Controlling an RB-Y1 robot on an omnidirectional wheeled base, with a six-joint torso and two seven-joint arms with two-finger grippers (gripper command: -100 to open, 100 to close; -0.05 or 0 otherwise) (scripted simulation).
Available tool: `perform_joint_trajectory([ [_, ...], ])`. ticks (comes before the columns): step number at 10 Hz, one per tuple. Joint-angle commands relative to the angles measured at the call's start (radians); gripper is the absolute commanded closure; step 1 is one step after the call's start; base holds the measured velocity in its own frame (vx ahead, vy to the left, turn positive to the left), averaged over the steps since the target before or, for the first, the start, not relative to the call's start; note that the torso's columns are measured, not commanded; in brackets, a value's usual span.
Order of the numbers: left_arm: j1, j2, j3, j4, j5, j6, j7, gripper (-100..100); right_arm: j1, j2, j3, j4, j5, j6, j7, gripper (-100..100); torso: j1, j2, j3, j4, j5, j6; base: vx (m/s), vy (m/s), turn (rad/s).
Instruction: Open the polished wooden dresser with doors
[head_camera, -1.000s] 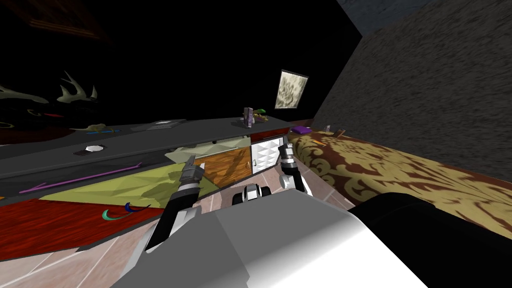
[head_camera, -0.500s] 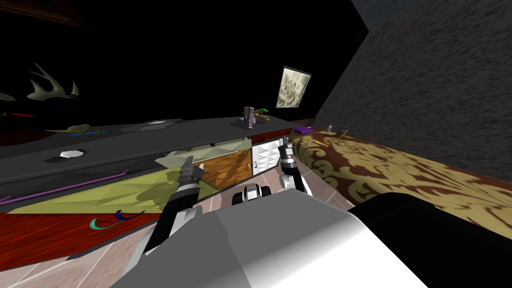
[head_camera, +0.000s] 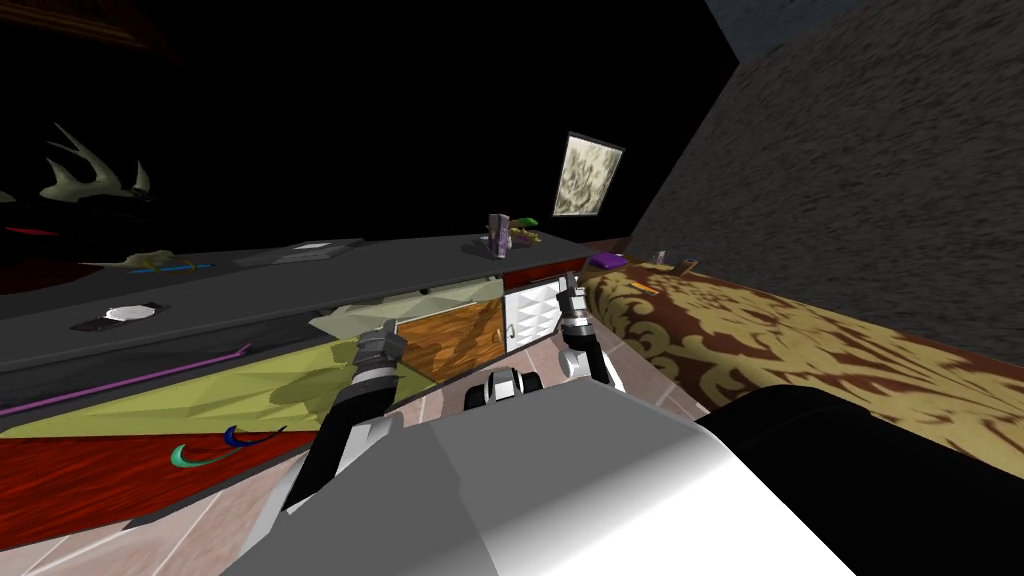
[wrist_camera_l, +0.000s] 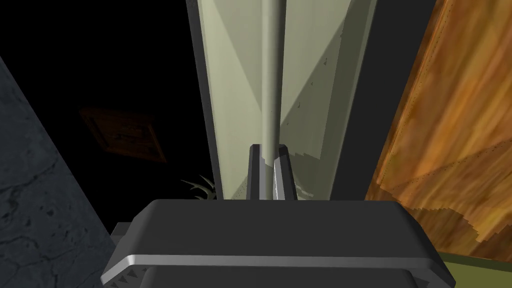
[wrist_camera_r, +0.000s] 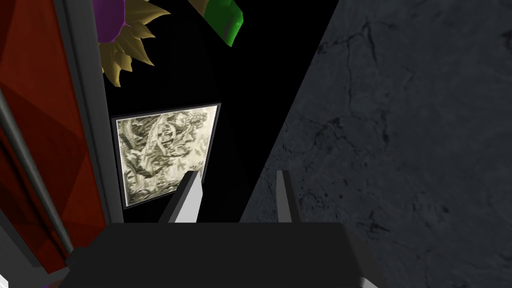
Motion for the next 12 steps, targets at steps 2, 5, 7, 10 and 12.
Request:
perform_joint_trajectory([
  [2, 0.030, 0.007, -0.007, -0.040, 0.003, 0.006, 0.006, 100, 0.000, 0.000, 0.000, 0.000, 0.000, 0.000, 0.000, 0, -0.002, 0.005, 0.002, 0.002, -0.002, -0.001, -0.180, -0.045, 0.013],
  [5, 0.066, 0.027, 0.018, -0.104, 0.016, 0.049, 0.036, -100, 0.000, 0.000, 0.000, 0.000, 0.000, 0.000, 0.000, 0, 0.000, -0.004, -0.003, 0.001, -0.002, -0.001, -0.071, -0.023, -0.014],
  [7, 0.085, 0.041, 0.037, -0.149, 0.025, 0.078, 0.055, -100, 0.000, 0.000, 0.000, 0.000, 0.000, 0.000, 0.000, 0, 0.001, -0.012, -0.008, -0.003, 0.000, 0.000, 0.066, -0.014, -0.015],
  [10, 0.114, 0.061, 0.066, -0.216, 0.038, 0.120, 0.085, -100, 0.000, 0.000, 0.000, 0.000, 0.000, 0.000, 0.000, 0, 0.002, -0.001, -0.002, 0.001, -0.001, 0.000, 0.027, -0.002, -0.020],
  [12, 0.133, 0.074, 0.085, -0.261, 0.047, 0.149, 0.104, -100, 0.000, 0.000, 0.000, 0.000, 0.000, 0.000, 0.000, 0, 0.000, -0.002, -0.002, 0.001, -0.001, 0.000, 0.019, -0.012, -0.023],
])
